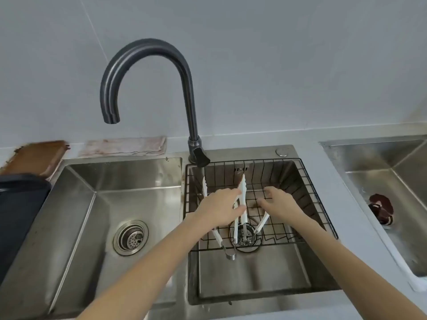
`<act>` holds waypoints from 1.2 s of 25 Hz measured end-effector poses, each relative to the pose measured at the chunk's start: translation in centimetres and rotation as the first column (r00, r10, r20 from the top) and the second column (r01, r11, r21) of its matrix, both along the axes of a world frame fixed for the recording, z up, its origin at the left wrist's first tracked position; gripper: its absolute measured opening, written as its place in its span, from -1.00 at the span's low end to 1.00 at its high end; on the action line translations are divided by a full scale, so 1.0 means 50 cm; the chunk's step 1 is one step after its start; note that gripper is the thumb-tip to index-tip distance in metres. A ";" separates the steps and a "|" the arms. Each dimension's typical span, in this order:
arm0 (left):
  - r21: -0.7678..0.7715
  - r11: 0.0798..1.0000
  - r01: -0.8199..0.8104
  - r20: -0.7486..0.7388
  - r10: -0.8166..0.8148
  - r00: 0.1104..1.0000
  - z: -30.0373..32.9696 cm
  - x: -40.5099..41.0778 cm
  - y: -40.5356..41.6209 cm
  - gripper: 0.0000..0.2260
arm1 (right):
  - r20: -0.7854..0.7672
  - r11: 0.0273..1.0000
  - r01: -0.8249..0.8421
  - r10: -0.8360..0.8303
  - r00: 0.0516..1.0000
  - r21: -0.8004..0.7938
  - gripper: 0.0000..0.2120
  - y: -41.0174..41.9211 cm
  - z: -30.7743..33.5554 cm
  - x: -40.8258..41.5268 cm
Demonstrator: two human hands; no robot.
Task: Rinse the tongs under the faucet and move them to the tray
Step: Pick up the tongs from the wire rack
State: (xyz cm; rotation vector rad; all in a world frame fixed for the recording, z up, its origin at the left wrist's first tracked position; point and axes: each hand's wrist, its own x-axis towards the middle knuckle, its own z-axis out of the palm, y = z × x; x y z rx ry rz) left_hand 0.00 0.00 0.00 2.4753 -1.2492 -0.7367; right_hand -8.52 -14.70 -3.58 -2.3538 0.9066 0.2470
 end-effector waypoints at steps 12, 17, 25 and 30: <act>0.151 0.977 -0.150 0.020 0.148 0.989 -0.105 -0.047 -0.056 -0.55 | -0.230 0.902 0.354 -0.300 0.926 0.248 -0.60 -0.006 -0.096 -0.012; 0.103 0.982 -0.156 0.046 0.152 0.987 -0.111 -0.051 -0.054 -0.71 | -0.184 0.847 0.438 -0.398 0.898 0.301 -0.67 0.001 -0.088 -0.010; -0.134 0.955 -0.263 -0.068 0.256 0.964 -0.094 -0.062 -0.022 -0.59 | -0.022 0.850 0.417 -0.433 0.901 0.323 -0.71 0.024 -0.056 -0.012; -0.313 0.860 -0.404 -0.218 0.349 0.911 -0.073 -0.048 0.038 -0.48 | 0.163 0.913 0.323 -0.369 0.915 0.250 -0.64 0.068 -0.018 0.012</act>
